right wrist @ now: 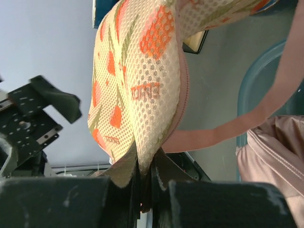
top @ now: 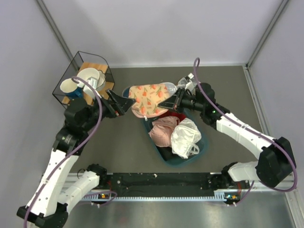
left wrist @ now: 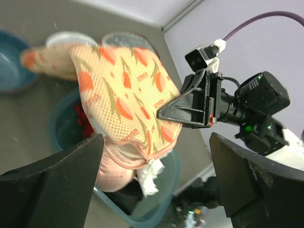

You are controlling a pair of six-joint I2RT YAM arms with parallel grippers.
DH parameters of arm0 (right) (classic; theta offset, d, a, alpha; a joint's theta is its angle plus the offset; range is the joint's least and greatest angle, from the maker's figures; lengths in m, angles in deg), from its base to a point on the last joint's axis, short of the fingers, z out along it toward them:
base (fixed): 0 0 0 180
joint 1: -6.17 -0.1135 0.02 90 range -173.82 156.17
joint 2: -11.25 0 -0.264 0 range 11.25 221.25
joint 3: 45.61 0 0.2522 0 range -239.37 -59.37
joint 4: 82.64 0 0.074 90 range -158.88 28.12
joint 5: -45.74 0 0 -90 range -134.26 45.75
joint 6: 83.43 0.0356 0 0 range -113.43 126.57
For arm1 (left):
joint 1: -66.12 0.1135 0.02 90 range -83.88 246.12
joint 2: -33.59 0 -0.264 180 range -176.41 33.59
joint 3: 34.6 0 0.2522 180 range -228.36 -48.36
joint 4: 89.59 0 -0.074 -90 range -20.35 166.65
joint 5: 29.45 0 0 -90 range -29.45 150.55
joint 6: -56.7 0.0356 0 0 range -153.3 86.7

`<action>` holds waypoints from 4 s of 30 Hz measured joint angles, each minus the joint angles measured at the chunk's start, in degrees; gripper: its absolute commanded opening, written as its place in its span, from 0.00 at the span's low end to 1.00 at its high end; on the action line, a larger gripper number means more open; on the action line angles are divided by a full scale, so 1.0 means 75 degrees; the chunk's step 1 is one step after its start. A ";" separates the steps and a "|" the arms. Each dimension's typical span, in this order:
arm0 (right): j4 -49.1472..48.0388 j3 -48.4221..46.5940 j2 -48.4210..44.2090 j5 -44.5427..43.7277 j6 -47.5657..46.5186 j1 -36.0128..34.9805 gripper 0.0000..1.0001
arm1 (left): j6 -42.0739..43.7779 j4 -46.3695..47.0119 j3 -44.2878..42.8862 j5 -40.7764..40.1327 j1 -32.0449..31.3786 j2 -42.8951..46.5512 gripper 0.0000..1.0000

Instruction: Unzip the laundry bag and remove the bra

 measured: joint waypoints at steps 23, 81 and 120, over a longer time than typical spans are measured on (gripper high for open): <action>0.1973 -0.2556 0.1716 0.3296 0.0122 0.1116 0.00 | 0.9739 0.1422 0.1495 0.1553 -0.0111 0.2165 0.88; 0.2081 -0.2894 0.1990 0.3168 -0.0350 0.1160 0.60 | 1.1969 0.0697 0.0087 0.0868 -0.1524 -0.0883 0.00; 0.3990 -0.4412 0.1215 0.1507 -0.3762 -0.1265 0.54 | 0.9072 0.0294 0.0149 0.0423 -0.1507 -0.0268 0.00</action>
